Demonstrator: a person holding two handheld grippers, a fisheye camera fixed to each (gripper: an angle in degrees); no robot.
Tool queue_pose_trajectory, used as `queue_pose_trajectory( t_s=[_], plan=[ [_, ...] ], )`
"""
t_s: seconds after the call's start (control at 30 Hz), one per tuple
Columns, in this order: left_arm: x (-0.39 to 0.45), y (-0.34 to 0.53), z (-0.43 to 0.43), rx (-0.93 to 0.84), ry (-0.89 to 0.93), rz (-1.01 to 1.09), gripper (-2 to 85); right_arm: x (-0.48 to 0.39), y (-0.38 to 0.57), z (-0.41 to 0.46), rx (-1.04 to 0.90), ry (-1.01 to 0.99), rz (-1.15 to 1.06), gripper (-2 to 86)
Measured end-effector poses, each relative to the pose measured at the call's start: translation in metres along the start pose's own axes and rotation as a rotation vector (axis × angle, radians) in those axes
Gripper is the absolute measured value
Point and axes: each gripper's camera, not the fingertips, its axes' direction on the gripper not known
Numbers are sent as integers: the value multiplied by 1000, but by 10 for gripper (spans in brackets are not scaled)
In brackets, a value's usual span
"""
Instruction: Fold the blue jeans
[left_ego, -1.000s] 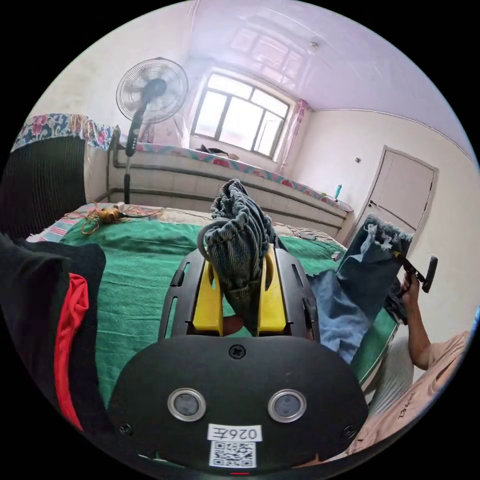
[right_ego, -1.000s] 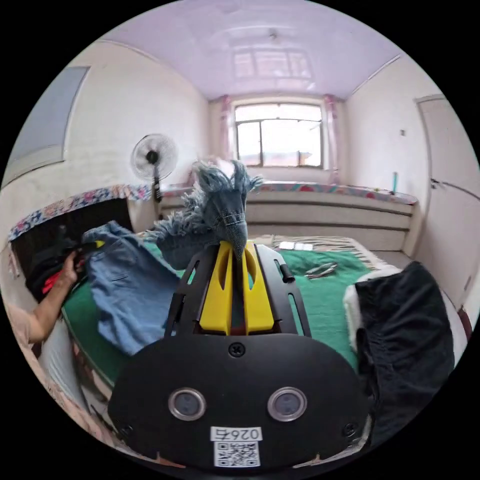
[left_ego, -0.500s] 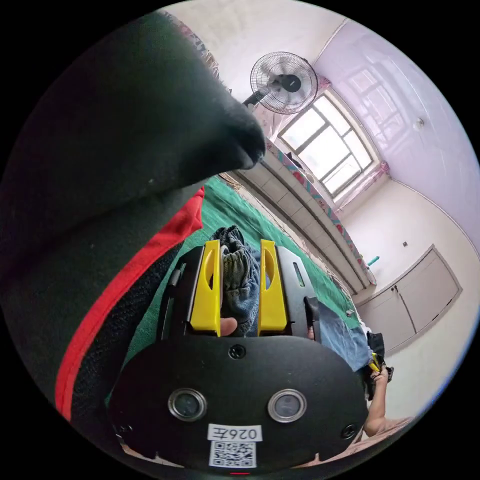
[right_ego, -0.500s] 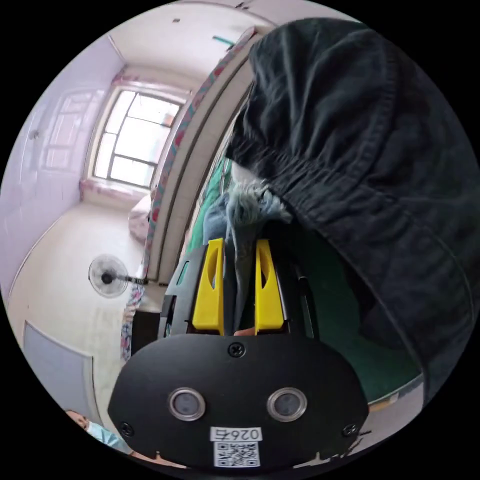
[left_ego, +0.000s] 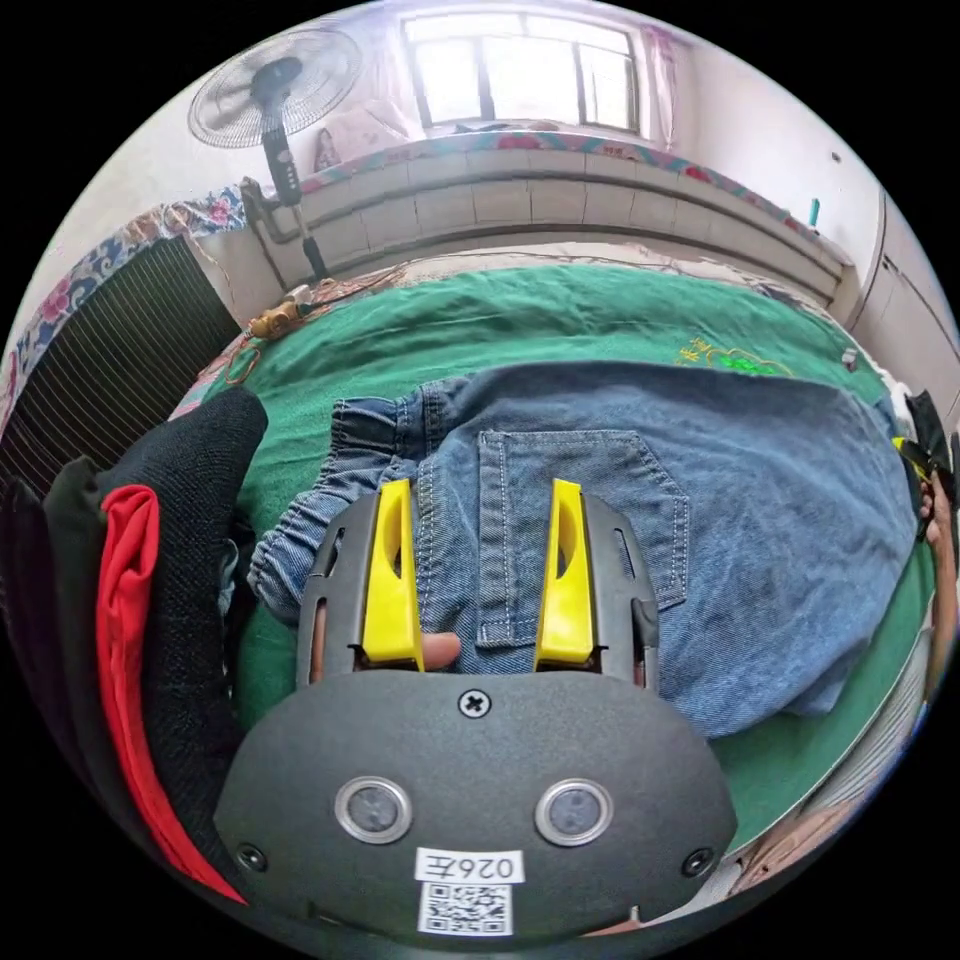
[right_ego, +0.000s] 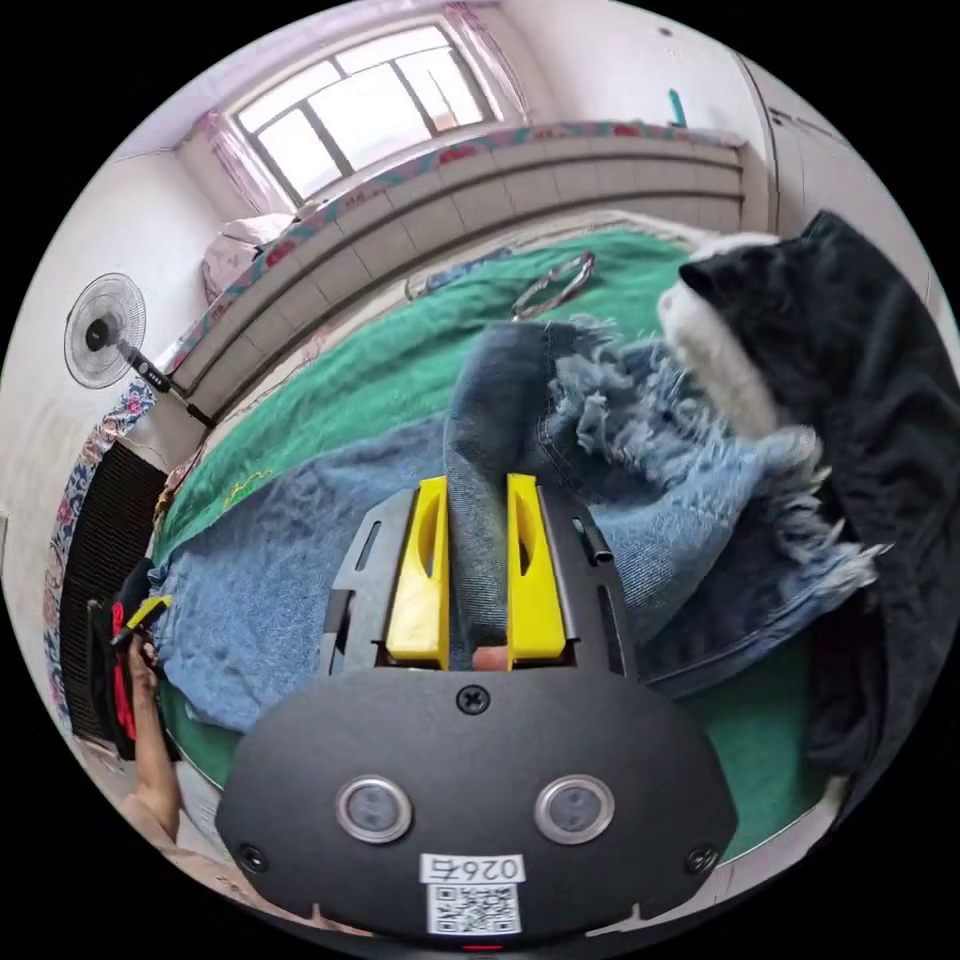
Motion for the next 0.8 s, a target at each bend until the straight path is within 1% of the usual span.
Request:
queue_pose_trajectory(
  t_s=[0.13,0.2,0.23,0.3,0.33,0.4,0.43,0.5,0.57,0.63,0.73,0.8],
  plan=[
    [-20,5,-6,1,18,-71,169,4,5,-6,19,52,-26,47],
    [-35,14,-10,-10,-40,-82,87,15,9,-11,18,64,-30,16],
    [-39,16,-11,-2,-18,-79,64,19,11,-13,19,59,-27,6],
    [-65,27,-21,28,111,-147,20,35,16,-23,34,-13,-3,-10],
    [-73,30,-24,40,153,-170,16,38,18,-26,41,-25,4,-11],
    [-107,46,-35,104,334,-285,4,46,28,-49,115,-80,2,-14],
    [-115,50,-37,120,385,-320,2,47,31,-55,132,-91,-7,-14],
    [-144,71,-45,194,574,-435,-2,45,41,-82,204,-138,-69,-14],
    [-157,84,-52,250,672,-471,-4,41,51,-104,256,-176,-135,-15],
    [-166,95,-66,314,747,-460,-5,39,63,-125,305,-237,-209,-15],
    [-174,113,-93,444,910,-327,-5,48,86,-163,370,-423,-321,-16],
    [-185,139,-108,564,1079,-266,-5,71,101,-189,413,-636,-353,-16]
  ],
)
